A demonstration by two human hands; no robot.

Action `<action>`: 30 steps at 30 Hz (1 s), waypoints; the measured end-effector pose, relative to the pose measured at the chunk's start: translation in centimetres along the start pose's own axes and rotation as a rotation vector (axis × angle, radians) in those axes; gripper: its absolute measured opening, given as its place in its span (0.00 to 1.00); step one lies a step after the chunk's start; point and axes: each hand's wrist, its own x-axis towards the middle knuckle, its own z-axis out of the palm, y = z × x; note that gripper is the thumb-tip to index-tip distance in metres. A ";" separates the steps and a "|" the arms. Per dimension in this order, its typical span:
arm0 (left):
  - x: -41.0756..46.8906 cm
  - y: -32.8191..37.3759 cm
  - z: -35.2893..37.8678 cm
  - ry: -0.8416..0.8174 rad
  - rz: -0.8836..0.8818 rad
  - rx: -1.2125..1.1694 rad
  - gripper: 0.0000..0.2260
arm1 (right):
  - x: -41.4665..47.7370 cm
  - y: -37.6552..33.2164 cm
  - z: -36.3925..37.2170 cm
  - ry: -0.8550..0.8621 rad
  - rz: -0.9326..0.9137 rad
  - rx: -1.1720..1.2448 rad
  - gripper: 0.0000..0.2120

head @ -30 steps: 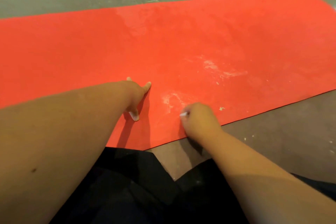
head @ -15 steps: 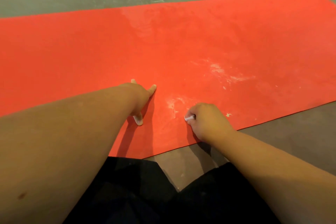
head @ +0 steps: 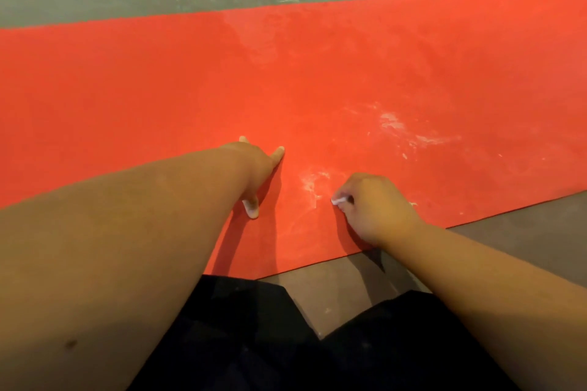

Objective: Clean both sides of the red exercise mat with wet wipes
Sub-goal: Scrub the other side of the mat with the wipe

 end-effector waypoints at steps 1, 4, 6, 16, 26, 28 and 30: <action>0.0 0.0 0.0 0.004 0.005 -0.003 0.58 | 1.1 0.0 -0.1 0.043 0.016 0.005 0.11; -0.2 0.0 0.0 0.013 0.005 -0.015 0.58 | 3.5 -0.1 -0.6 0.116 0.071 0.008 0.11; -0.2 -0.2 0.0 0.011 0.009 -0.012 0.59 | 2.9 -0.2 -0.3 0.090 0.049 0.004 0.11; -0.5 0.2 -0.4 0.012 0.009 0.000 0.58 | 2.5 -0.2 -0.6 0.126 0.104 0.047 0.13; -0.5 0.3 -0.7 -0.002 -0.003 0.012 0.59 | 1.1 -0.1 0.0 0.090 0.053 -0.021 0.12; -0.6 0.3 -0.6 0.010 -0.002 0.010 0.59 | 2.6 0.0 -0.2 0.124 0.090 -0.033 0.12; -0.5 0.2 -0.5 0.009 -0.007 -0.002 0.59 | 2.3 0.2 0.1 0.091 0.080 -0.030 0.12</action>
